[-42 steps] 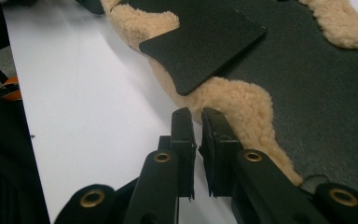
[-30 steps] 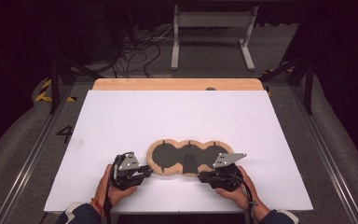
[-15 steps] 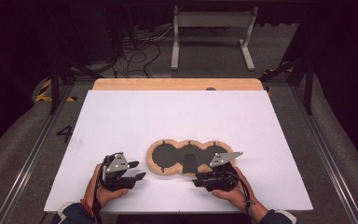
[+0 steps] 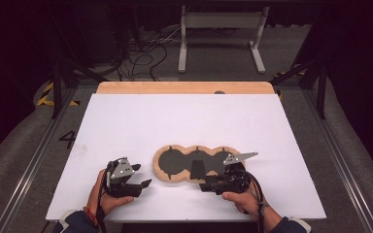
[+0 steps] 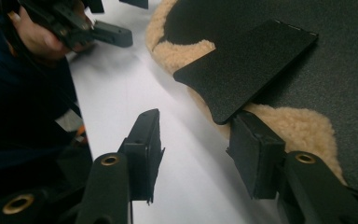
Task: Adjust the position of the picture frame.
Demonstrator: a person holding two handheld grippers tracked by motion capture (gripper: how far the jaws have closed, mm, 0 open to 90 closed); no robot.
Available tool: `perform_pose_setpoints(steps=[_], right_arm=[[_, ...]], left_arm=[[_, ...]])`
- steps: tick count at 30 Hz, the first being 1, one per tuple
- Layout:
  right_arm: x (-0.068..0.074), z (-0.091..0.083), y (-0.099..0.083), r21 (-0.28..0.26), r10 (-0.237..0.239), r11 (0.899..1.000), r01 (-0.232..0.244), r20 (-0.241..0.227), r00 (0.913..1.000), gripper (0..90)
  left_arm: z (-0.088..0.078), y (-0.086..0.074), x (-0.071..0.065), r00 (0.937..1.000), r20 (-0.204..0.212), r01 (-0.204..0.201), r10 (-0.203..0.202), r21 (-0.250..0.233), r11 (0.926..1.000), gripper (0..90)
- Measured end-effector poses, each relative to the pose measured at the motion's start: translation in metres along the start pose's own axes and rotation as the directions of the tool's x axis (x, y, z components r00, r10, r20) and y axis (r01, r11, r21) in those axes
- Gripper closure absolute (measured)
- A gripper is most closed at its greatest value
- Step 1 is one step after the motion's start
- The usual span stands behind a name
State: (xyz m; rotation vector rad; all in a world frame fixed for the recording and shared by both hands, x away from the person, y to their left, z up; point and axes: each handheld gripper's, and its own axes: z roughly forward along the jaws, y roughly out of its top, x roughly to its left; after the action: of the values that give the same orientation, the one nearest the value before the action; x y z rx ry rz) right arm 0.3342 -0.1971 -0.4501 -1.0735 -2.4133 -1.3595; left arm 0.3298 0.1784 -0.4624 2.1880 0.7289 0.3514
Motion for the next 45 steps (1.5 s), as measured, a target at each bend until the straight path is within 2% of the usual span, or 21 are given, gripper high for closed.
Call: perform_pose_setpoints(steps=[4,5,10,13,14,18,22,24,28,29,30,32,34,36,37,39,40,41,42,44,45], right_arm=[[-0.003,0.0,0.002,-0.011,0.068,0.998,-0.068,-0.045,0.9967,49.1],[-0.003,0.0,0.002,-0.011,0.068,0.998,-0.068,-0.045,0.9967,49.1],[-0.006,0.0,0.005,-0.026,0.139,0.99,-0.141,-0.06,0.9884,50.8],[-0.009,-0.001,0.006,-0.033,0.216,0.975,-0.219,-0.077,0.9733,51.4],[-0.009,-0.001,0.006,-0.033,0.216,0.975,-0.219,-0.077,0.9733,51.4],[-0.013,-0.002,0.006,-0.037,0.287,0.956,-0.291,-0.099,0.9529,54.3],[-0.017,0.0,0.007,-0.061,0.363,0.927,-0.37,-0.103,0.9263,59.9],[-0.018,0.001,0.007,-0.062,0.362,0.927,-0.369,-0.104,0.9265,60.3],[-0.019,0.007,0.01,-0.073,0.377,0.92,-0.386,-0.112,0.9195,61.0],[-0.021,0.009,0.01,-0.075,0.396,0.911,-0.406,-0.122,0.9102,59.5],[-0.022,0.01,0.011,-0.076,0.405,0.906,-0.416,-0.127,0.9054,58.7],[-0.022,0.012,0.012,-0.068,0.419,0.9,-0.43,-0.131,0.8984,58.6],[-0.023,0.011,0.011,-0.07,0.423,0.898,-0.434,-0.134,0.8963,59.1],[-0.024,0.008,0.01,-0.08,0.444,0.886,-0.457,-0.137,0.8855,58.1],[-0.024,0.008,0.01,-0.08,0.449,0.883,-0.462,-0.14,0.8824,57.0],[-0.024,0.007,0.011,-0.084,0.446,0.885,-0.458,-0.127,0.8857,57.9],[-0.024,0.007,0.01,-0.091,0.457,0.878,-0.469,-0.128,0.8804,58.1],[-0.025,0.007,0.01,-0.091,0.452,0.881,-0.464,-0.127,0.883,58.2],[-0.025,0.007,0.01,-0.093,0.458,0.877,-0.471,-0.132,0.8792,58.2],[-0.025,0.008,0.01,-0.099,0.461,0.875,-0.475,-0.131,0.8774,58.2],[-0.025,0.008,0.009,-0.101,0.465,0.872,-0.48,-0.136,0.8746,58.6]], left_arm=[[0.0,0.0,0.0,1.0,-0.002,0.005,-0.005,0.003,1.0,29.8],[0.0,0.0,0.0,1.0,-0.005,0.002,-0.002,0.004,1.0,29.8],[0.001,0.001,-0.001,1.0,-0.004,0.002,-0.002,-0.008,1.0,27.9],[0.001,0.002,-0.001,0.9999,-0.013,0.011,-0.011,-0.002,0.9999,26.4],[0.001,0.002,-0.001,0.9999,-0.013,0.011,-0.011,-0.002,0.9999,26.0],[0.002,0.003,-0.001,0.9999,-0.012,0.013,-0.013,-0.003,0.9999,25.9],[0.006,0.007,-0.001,1.0,-0.002,0.009,-0.009,-0.008,0.9999,24.7],[0.008,0.008,-0.001,0.9999,0.0,0.015,-0.015,-0.011,0.9998,24.7],[0.013,0.011,0.0,0.9998,0.012,0.014,-0.014,-0.009,0.9999,23.8],[0.014,0.012,0.002,0.9998,0.015,0.013,-0.013,-0.011,0.9999,23.8],[0.014,0.013,0.003,0.9997,0.015,0.021,-0.021,-0.013,0.9997,23.8],[0.013,0.013,0.005,0.999,0.023,0.038,-0.037,-0.022,0.999,23.1],[0.013,0.015,0.008,0.9988,0.027,0.042,-0.042,-0.028,0.9987,23.2],[0.014,0.016,0.01,0.9967,0.051,0.064,-0.062,-0.038,0.9972,23.1],[0.013,0.017,0.011,0.996,0.062,0.067,-0.064,-0.045,0.9967,23.1],[0.014,0.018,0.011,0.9955,0.069,0.068,-0.064,-0.046,0.9966,23.3],[0.015,0.019,0.011,0.9958,0.065,0.068,-0.065,-0.045,0.9967,23.2],[0.016,0.019,0.012,0.9962,0.066,0.06,-0.057,-0.038,0.9975,23.2],[0.017,0.019,0.012,0.996,0.064,0.064,-0.062,-0.03,0.9975,23.2],[0.02,0.02,0.013,0.9925,0.097,0.078,-0.075,-0.029,0.9965,22.9],[0.021,0.02,0.015,0.9927,0.104,0.065,-0.062,-0.022,0.9977,22.3]])
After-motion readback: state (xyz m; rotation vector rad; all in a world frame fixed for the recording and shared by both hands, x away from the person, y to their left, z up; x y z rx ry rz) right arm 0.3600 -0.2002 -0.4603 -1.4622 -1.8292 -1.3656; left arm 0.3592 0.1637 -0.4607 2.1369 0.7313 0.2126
